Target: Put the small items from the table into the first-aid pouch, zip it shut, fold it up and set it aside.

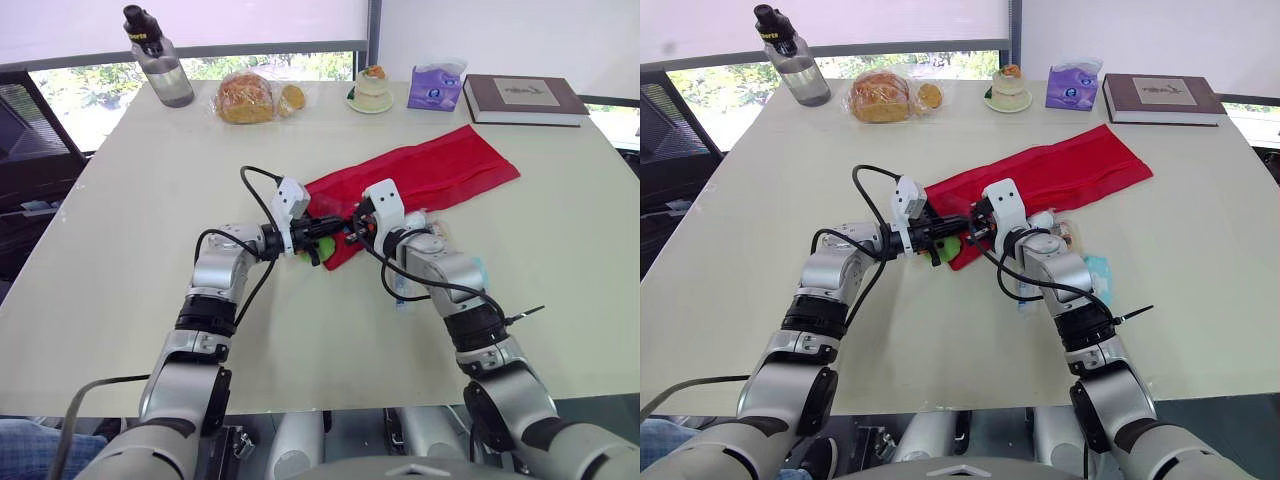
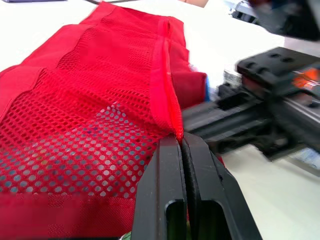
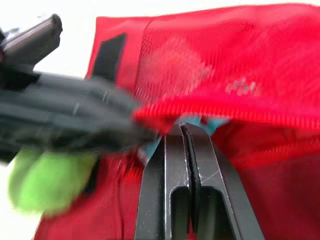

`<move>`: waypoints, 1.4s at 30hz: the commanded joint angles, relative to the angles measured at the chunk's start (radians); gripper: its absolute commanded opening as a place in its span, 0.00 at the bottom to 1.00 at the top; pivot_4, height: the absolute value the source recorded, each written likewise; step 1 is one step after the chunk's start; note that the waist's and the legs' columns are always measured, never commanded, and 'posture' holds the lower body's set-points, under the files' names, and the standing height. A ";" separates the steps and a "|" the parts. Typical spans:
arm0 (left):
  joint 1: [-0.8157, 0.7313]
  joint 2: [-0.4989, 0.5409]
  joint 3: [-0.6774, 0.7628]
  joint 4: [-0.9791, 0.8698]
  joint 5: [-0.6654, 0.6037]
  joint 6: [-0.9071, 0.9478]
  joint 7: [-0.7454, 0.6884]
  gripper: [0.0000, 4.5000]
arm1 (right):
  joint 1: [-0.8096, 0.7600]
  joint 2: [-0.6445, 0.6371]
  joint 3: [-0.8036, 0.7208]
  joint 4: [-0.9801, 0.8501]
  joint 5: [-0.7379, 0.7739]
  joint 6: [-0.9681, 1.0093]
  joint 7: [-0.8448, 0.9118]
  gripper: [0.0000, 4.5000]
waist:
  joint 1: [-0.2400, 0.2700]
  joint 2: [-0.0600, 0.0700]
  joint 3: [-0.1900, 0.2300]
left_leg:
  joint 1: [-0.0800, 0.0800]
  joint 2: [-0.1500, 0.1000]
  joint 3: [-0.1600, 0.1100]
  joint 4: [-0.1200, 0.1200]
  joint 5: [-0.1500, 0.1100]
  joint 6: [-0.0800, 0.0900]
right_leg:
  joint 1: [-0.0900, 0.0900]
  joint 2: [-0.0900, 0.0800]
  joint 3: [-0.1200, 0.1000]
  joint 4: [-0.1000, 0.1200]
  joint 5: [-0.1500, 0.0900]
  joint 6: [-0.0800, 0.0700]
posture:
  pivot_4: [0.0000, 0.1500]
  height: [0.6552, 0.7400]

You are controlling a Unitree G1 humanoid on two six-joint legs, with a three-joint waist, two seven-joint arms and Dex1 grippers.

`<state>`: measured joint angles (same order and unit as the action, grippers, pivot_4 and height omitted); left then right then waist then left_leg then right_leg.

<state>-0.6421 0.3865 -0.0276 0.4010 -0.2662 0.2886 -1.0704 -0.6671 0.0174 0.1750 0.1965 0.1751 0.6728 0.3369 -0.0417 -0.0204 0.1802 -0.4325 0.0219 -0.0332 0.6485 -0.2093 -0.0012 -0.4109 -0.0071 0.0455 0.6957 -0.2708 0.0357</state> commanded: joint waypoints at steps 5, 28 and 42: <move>0.013 -0.011 -0.027 -0.065 -0.012 0.008 -0.012 0.00 | -0.044 0.061 -0.028 0.014 0.039 -0.050 0.036 0.01 | -0.001 0.000 0.000 | 0.000 0.000 0.000 0.000 0.000 0.000 | 0.000 0.000 0.000 0.000 0.000 0.000 | 1.00 1.00; 0.111 -0.009 -0.075 -0.153 0.028 -0.007 0.025 0.00 | -0.225 0.146 -0.094 0.482 -0.076 -0.292 -0.074 0.01 | -0.027 -0.001 -0.002 | 0.018 0.005 0.001 -0.002 0.000 -0.001 | 0.011 0.007 0.005 0.000 0.001 -0.003 | 1.00 1.00; 0.074 0.052 -0.050 -0.052 0.064 -0.069 0.044 0.00 | -0.037 0.082 -0.049 0.098 0.010 -0.128 0.024 0.01 | -0.016 -0.001 -0.001 | 0.016 0.003 0.001 -0.007 0.000 -0.001 | 0.009 0.005 0.006 -0.002 0.001 -0.003 | 1.00 1.00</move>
<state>-0.5595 0.4276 -0.0786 0.3291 -0.2145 0.2317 -1.0232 -0.7244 0.1079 0.1077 0.4026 0.1579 0.4911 0.3261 -0.0574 -0.0211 0.1788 -0.4164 0.0254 -0.0323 0.6411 -0.2089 -0.0020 -0.4015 -0.0021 0.0516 0.6940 -0.2695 0.0329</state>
